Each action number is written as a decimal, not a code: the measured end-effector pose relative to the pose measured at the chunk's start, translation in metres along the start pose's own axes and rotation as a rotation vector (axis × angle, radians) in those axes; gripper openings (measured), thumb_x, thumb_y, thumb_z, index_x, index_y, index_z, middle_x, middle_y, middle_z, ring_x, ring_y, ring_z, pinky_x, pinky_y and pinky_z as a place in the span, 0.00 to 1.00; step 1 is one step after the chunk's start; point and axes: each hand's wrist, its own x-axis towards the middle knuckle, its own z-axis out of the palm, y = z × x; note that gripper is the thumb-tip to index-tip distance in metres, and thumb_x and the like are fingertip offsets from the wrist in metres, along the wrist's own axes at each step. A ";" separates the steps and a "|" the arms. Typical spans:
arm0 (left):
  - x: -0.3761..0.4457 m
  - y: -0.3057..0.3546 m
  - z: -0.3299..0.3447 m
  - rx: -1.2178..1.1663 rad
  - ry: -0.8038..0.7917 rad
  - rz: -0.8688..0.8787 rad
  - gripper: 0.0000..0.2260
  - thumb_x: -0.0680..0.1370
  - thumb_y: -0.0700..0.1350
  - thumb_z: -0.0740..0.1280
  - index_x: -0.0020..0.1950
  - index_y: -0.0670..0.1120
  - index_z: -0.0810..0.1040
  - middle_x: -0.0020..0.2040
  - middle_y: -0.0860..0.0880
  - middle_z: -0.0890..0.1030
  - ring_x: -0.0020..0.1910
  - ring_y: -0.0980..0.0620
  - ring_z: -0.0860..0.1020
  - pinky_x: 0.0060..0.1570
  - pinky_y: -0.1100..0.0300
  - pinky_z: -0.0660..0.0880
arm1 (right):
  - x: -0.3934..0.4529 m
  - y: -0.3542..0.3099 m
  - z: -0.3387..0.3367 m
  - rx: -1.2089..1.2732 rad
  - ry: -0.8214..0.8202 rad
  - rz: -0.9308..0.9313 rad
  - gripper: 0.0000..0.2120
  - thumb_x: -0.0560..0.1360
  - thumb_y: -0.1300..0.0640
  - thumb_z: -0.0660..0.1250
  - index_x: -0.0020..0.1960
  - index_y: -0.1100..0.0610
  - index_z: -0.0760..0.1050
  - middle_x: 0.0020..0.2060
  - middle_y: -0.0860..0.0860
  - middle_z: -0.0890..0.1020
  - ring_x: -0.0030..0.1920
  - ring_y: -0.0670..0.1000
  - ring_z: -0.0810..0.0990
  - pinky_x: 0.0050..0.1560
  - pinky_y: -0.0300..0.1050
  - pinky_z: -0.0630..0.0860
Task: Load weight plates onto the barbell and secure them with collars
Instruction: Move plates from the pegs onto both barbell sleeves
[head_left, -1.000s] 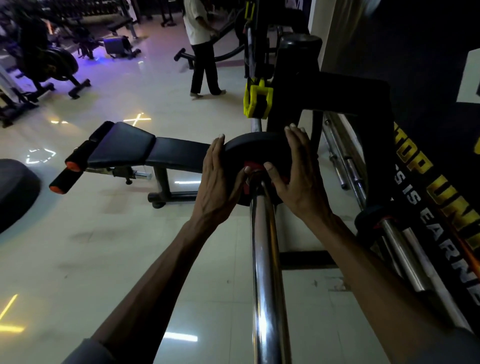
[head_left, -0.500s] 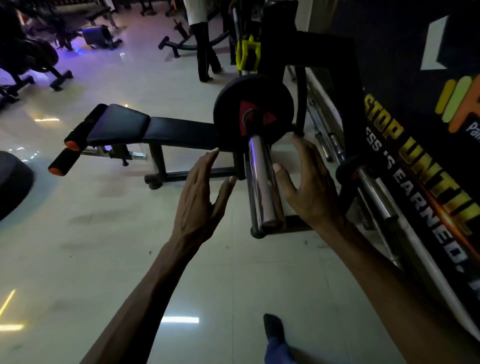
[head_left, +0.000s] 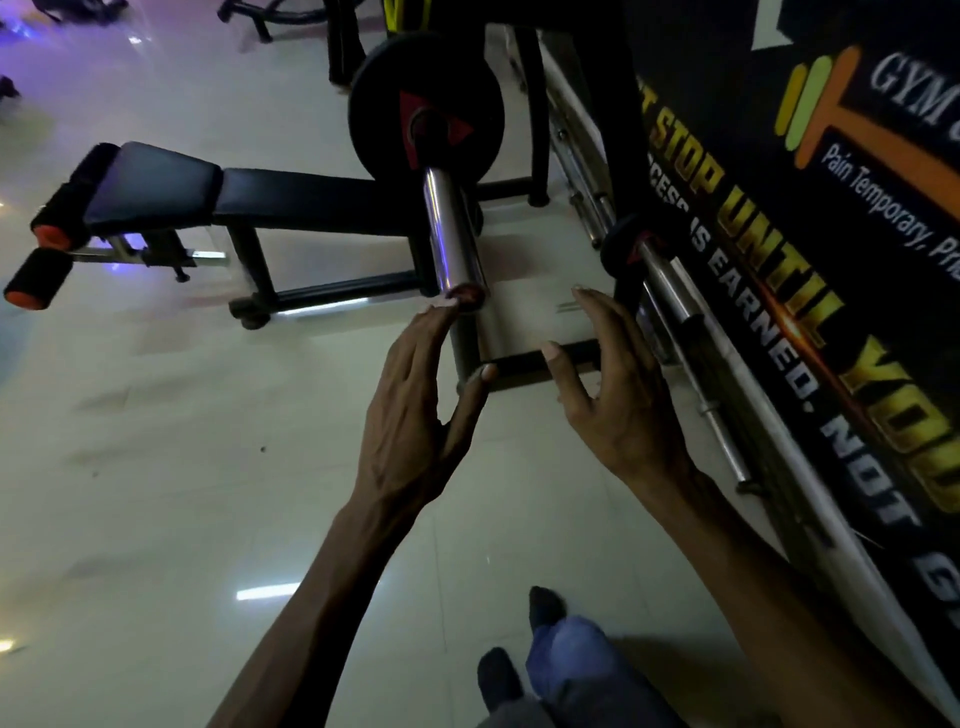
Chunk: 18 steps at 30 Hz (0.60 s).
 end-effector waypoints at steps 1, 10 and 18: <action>-0.003 0.004 0.006 -0.004 -0.018 -0.001 0.27 0.84 0.54 0.65 0.80 0.46 0.64 0.78 0.46 0.70 0.78 0.52 0.67 0.76 0.67 0.61 | -0.006 0.005 -0.004 -0.003 -0.003 0.016 0.29 0.82 0.44 0.63 0.79 0.55 0.63 0.78 0.51 0.68 0.77 0.47 0.66 0.71 0.42 0.72; -0.001 0.034 0.090 -0.070 -0.210 -0.084 0.28 0.83 0.59 0.63 0.80 0.47 0.64 0.77 0.48 0.71 0.76 0.49 0.70 0.72 0.49 0.72 | -0.028 0.080 -0.046 -0.154 0.002 0.102 0.29 0.83 0.43 0.63 0.80 0.54 0.62 0.78 0.51 0.67 0.78 0.44 0.64 0.69 0.26 0.58; 0.057 0.048 0.204 -0.078 -0.301 -0.109 0.29 0.83 0.61 0.63 0.81 0.51 0.61 0.77 0.50 0.70 0.74 0.50 0.70 0.66 0.46 0.77 | 0.016 0.186 -0.090 -0.184 -0.025 0.187 0.29 0.83 0.41 0.61 0.79 0.54 0.64 0.77 0.53 0.70 0.77 0.49 0.68 0.73 0.40 0.69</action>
